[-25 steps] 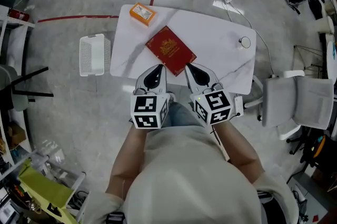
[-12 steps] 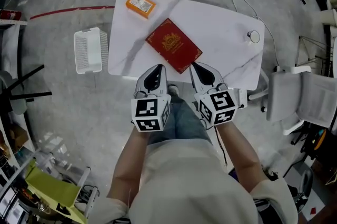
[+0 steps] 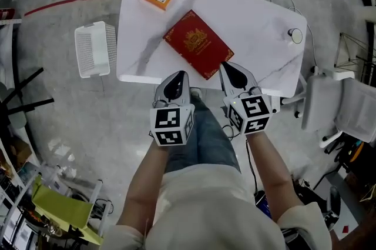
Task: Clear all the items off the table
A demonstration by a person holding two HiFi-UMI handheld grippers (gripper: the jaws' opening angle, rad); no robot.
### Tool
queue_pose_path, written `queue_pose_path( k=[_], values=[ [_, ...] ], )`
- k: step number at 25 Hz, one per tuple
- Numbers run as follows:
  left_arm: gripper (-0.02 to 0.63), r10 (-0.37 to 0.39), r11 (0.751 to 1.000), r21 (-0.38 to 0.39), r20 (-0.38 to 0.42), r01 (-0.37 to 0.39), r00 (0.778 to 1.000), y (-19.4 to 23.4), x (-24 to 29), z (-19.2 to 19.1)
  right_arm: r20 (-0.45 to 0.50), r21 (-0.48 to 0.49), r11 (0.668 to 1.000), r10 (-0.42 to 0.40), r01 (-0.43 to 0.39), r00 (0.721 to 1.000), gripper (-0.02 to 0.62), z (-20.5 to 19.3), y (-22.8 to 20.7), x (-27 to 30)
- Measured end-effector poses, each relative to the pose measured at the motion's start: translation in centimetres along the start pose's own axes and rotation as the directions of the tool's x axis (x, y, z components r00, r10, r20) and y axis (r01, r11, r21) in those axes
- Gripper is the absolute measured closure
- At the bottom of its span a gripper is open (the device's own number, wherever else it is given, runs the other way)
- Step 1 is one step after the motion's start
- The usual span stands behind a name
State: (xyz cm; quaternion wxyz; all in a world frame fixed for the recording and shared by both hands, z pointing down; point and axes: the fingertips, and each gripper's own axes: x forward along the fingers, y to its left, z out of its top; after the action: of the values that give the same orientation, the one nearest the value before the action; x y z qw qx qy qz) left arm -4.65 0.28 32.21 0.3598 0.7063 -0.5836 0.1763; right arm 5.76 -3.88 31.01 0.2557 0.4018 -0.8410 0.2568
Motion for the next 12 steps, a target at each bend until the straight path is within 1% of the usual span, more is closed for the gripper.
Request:
queue_pose_path(
  k=[2, 4, 12],
  values=[
    [0.590, -0.006, 1.000, 0.003, -0.015, 0.006, 1.000, 0.3, 0.9, -0.7, -0.015, 0.008, 1.000, -0.003, 0.003, 1.000, 0.593, -0.8, -0.3, 1.0],
    [0.561, -0.014, 1.000, -0.001, -0.030, 0.014, 0.999, 0.6, 1.8, -1.5, -0.032, 0.019, 1.000, -0.003, 0.003, 0.999, 0.558, -1.6, -0.7, 2.0],
    [0.481, -0.044, 0.999, -0.017, -0.080, 0.043, 0.996, 1.0, 5.0, -4.5, -0.074, 0.013, 1.000, -0.021, 0.022, 0.997, 0.515, -3.9, -3.0, 5.4]
  ],
)
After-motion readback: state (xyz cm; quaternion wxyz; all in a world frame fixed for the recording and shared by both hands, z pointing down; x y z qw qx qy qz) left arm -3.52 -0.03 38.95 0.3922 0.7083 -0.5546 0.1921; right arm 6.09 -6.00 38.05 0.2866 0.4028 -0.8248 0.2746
